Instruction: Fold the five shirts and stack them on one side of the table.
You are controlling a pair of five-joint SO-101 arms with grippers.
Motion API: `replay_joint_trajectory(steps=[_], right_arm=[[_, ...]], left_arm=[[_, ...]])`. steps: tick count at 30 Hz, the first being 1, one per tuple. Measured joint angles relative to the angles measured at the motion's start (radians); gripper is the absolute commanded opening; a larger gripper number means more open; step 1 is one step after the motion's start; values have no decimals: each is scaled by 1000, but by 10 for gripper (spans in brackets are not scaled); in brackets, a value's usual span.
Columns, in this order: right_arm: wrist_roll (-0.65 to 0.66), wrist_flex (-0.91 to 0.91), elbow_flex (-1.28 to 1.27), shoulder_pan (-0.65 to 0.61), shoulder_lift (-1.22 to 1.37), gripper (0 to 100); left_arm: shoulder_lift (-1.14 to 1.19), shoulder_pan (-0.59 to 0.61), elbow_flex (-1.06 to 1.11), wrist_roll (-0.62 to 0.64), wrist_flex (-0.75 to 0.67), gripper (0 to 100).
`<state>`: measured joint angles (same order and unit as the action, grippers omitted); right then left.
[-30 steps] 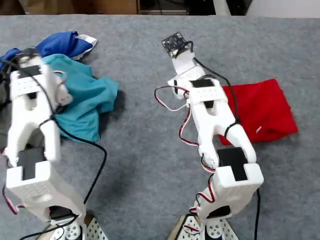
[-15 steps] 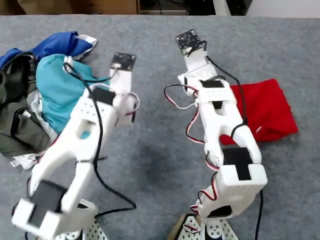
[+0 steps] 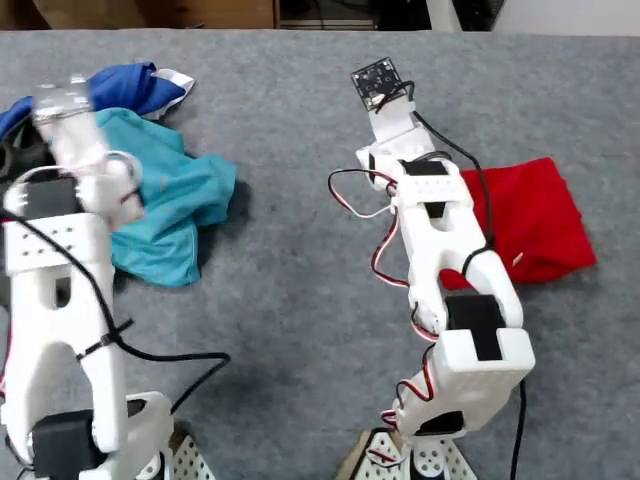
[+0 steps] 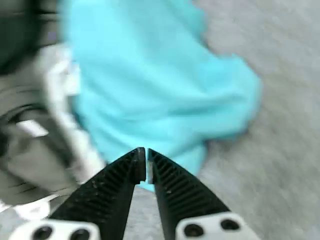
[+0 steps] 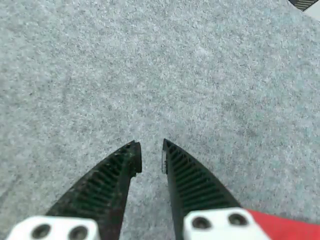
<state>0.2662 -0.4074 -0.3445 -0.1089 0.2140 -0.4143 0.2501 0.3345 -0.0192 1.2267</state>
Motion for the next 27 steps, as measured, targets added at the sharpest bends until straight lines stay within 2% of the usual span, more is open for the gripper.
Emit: replay_joint_trajectory(steps=[3,7,11,14,16,19,21,27], right_arm=[[0,0,0,0,0,81],[0,0,0,0,0,81],[0,0,0,-2,0,81],[0,0,0,0,0,81],[0,0,0,0,0,81],[0,0,0,0,0,81],[0,0,0,0,0,81],[0,0,0,0,0,81]], left_arm=[[-2,6,41,29,-72,238],[5,6,187,153,-276,243],[126,6,328,204,-512,242],[275,6,324,244,-574,231],[381,12,299,281,-585,167],[493,20,216,301,-580,6],[523,20,155,290,-529,36],[532,-11,21,244,-298,19]])
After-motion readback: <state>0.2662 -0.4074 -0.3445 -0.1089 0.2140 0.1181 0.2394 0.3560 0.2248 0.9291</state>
